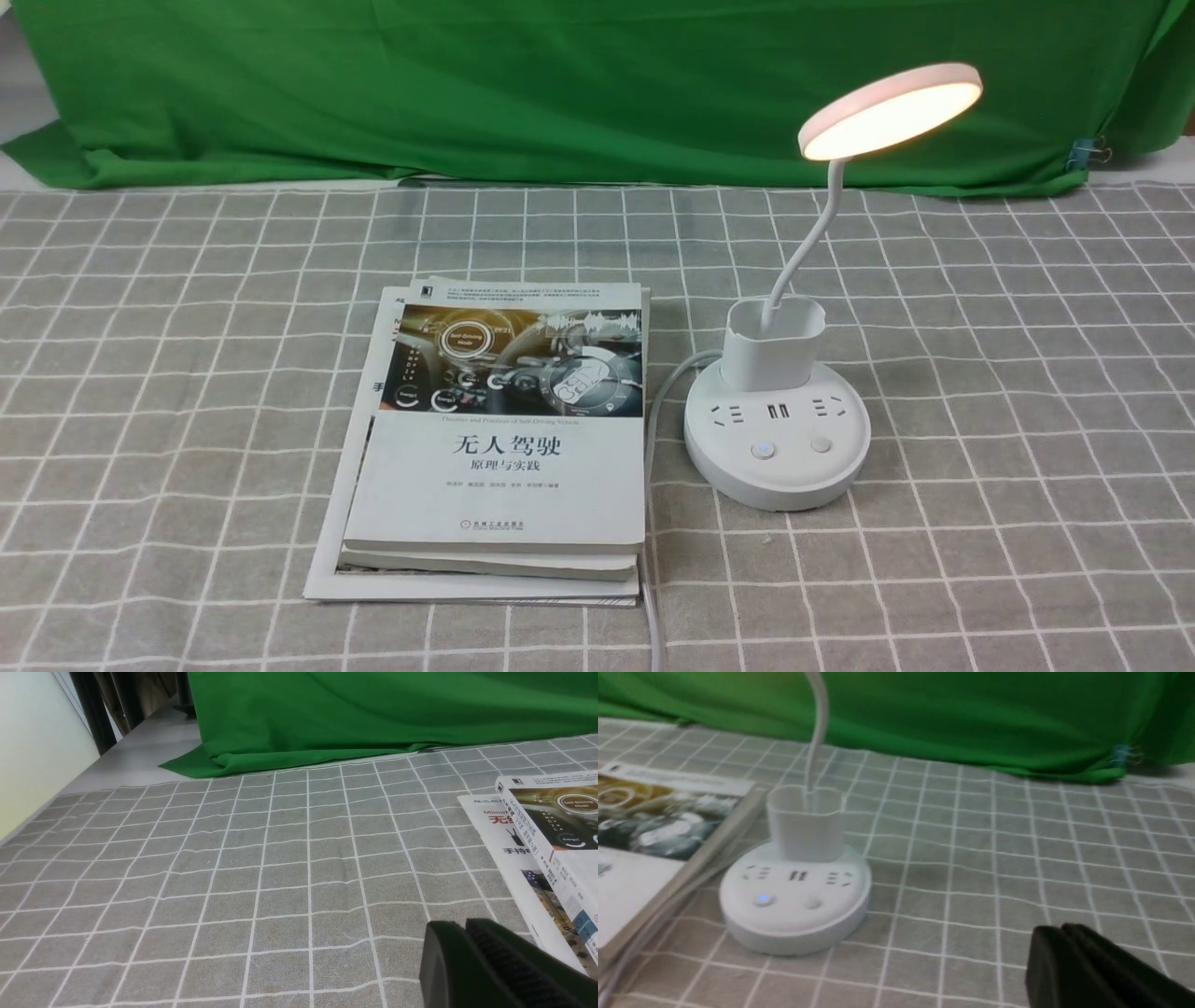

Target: Turn on the desk lamp on the grey coffee tablecloth with your hand.

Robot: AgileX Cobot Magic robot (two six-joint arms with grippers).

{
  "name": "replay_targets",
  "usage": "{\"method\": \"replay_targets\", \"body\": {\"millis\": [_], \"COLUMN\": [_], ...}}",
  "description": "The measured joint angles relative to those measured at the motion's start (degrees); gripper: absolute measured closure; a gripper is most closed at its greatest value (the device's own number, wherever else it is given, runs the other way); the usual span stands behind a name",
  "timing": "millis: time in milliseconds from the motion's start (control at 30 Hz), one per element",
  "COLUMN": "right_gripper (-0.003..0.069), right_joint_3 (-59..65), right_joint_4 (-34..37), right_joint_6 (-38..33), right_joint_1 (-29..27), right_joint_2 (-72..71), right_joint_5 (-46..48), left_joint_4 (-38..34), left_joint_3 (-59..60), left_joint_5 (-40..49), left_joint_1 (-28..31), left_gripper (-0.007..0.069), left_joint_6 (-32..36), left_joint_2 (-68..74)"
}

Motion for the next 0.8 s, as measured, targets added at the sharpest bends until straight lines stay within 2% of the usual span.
{"method": "replay_targets", "body": {"millis": [133,267,800], "right_gripper": [0.0632,0.0632,0.0622], "right_joint_3": [8.5,10.1,10.1], "right_joint_4": [0.0,0.0,-0.2], "right_joint_6": [-0.1,-0.1,-0.1], "right_joint_1": [-3.2,-3.7,-3.8], "right_joint_2": [-9.3,-13.7,-14.1], "right_joint_5": [-1.2,0.1,2.4], "left_joint_4": [0.0,0.0,0.0], "left_joint_3": [0.0,0.0,0.0], "left_joint_5": [0.0,0.0,0.0], "left_joint_1": [0.0,0.0,0.0], "left_gripper": [0.0606,0.0606,0.0606], "left_joint_6": [0.0,0.0,0.0], "left_joint_2": [0.0,0.0,0.0]}}
